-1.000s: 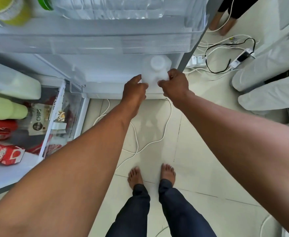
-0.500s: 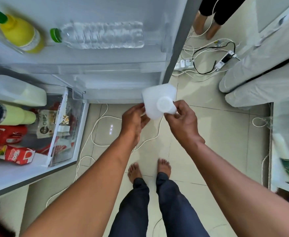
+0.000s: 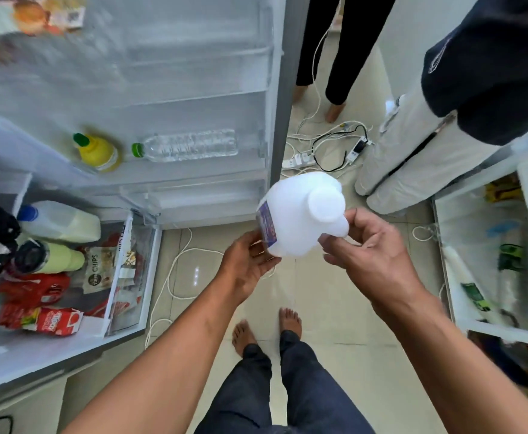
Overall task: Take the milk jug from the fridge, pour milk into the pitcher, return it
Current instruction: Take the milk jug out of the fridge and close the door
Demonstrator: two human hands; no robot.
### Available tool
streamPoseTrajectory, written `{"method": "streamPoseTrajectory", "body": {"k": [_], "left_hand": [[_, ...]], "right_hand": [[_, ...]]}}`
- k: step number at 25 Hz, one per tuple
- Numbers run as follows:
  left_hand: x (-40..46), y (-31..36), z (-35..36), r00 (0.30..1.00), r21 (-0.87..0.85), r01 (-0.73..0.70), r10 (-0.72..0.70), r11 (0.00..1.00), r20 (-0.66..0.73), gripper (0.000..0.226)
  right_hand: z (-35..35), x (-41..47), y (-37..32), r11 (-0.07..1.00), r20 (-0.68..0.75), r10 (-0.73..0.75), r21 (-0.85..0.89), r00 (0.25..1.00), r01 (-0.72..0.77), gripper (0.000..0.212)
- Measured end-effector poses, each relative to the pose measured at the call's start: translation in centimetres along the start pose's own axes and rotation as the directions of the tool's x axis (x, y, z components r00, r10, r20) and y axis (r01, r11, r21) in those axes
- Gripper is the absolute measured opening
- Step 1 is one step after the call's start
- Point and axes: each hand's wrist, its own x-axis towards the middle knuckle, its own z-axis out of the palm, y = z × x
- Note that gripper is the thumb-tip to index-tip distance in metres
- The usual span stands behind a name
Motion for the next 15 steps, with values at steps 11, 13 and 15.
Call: {"method": "streamPoseTrajectory", "body": {"k": [11,13,15], "left_hand": [[-8.6,5.8,3.6,0.981,0.122,-0.112,0.090,0.986,0.173,0.037],[-9.3,5.6,4.0,0.979,0.155,-0.115,0.086,0.981,0.184,0.038],[-9.9,5.7,4.7,0.975,0.181,-0.135,0.098,0.974,0.198,0.037]], "right_hand": [[-0.4,-3.5,-10.7,0.928,0.043,-0.310,-0.202,0.950,0.312,0.023],[-0.1,-3.6,-10.4,0.939,0.038,-0.332,-0.085,0.942,0.334,0.025],[-0.3,-3.7,-10.5,0.936,0.028,-0.349,-0.035,0.937,0.350,0.026]]}}
